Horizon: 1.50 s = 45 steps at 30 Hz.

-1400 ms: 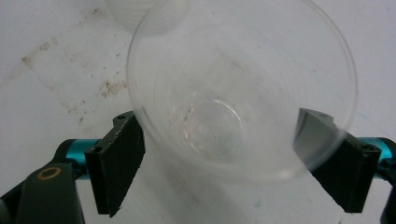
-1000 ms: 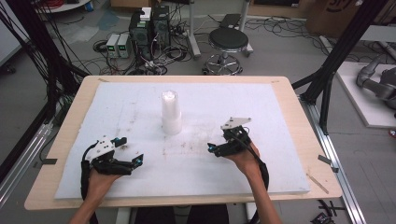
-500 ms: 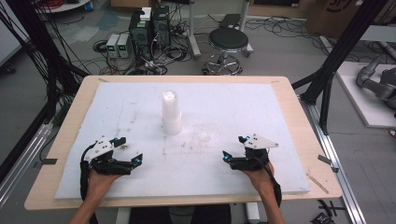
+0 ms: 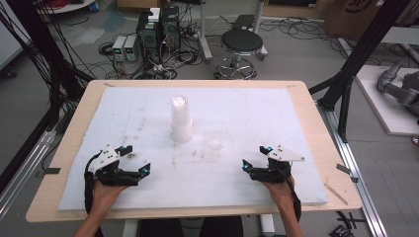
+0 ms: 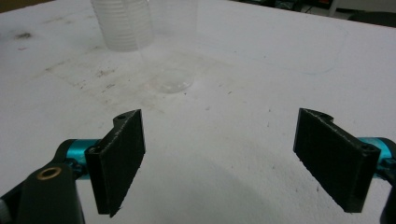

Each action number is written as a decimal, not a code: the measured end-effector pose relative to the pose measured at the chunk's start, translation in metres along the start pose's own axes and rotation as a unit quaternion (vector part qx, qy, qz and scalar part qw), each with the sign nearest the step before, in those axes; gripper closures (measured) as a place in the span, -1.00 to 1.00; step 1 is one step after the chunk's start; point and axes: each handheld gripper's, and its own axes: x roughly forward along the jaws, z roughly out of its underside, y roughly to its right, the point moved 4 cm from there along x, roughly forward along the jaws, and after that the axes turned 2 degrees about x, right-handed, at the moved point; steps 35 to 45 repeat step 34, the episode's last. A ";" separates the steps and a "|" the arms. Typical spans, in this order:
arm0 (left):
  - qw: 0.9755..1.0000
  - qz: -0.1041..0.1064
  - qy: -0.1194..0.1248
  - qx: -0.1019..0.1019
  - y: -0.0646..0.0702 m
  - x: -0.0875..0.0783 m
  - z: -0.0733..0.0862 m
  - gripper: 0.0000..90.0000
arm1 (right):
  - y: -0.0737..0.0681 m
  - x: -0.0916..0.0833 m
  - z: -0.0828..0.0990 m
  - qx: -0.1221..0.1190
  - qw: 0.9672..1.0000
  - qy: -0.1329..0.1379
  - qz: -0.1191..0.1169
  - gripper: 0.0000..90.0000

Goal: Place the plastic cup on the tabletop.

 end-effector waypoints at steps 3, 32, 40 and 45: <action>1.000 0.001 0.001 0.002 0.000 -0.001 0.000 -0.96 | 0.002 0.000 0.001 0.005 1.000 0.002 0.001 -0.64; 1.000 -0.007 -0.007 0.004 0.001 0.001 0.000 -0.96 | -0.001 0.001 0.006 -0.006 1.000 -0.005 0.005 -0.64; 1.000 -0.008 -0.004 0.006 0.002 0.000 0.000 -0.96 | -0.001 0.000 0.006 -0.006 1.000 -0.005 0.006 -0.64; 1.000 -0.008 -0.004 0.006 0.002 0.000 0.000 -0.96 | -0.001 0.000 0.006 -0.006 1.000 -0.005 0.006 -0.64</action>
